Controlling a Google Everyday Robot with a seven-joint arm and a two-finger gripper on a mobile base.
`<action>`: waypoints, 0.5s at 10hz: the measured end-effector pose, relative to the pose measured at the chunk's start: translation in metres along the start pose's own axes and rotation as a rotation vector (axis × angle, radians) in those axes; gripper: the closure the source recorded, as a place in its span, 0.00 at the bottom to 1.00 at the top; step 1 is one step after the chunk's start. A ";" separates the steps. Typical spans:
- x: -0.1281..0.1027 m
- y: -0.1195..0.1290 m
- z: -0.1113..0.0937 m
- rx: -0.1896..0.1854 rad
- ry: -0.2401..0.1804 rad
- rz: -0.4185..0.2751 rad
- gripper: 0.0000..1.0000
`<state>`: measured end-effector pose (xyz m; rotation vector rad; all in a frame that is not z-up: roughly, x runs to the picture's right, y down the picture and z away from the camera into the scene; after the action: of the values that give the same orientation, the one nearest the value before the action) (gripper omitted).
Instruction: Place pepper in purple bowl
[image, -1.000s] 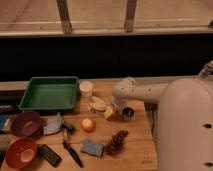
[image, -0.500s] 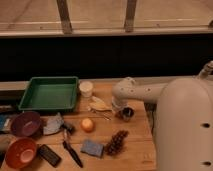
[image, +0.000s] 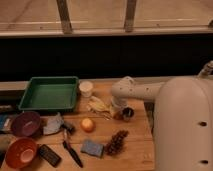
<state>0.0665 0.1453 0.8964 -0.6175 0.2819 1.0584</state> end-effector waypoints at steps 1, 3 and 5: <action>0.002 -0.004 -0.014 0.026 0.014 0.028 1.00; 0.007 -0.016 -0.048 0.086 -0.003 0.060 1.00; 0.006 -0.023 -0.089 0.131 -0.062 0.083 1.00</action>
<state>0.0961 0.0888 0.8303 -0.4581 0.3223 1.1267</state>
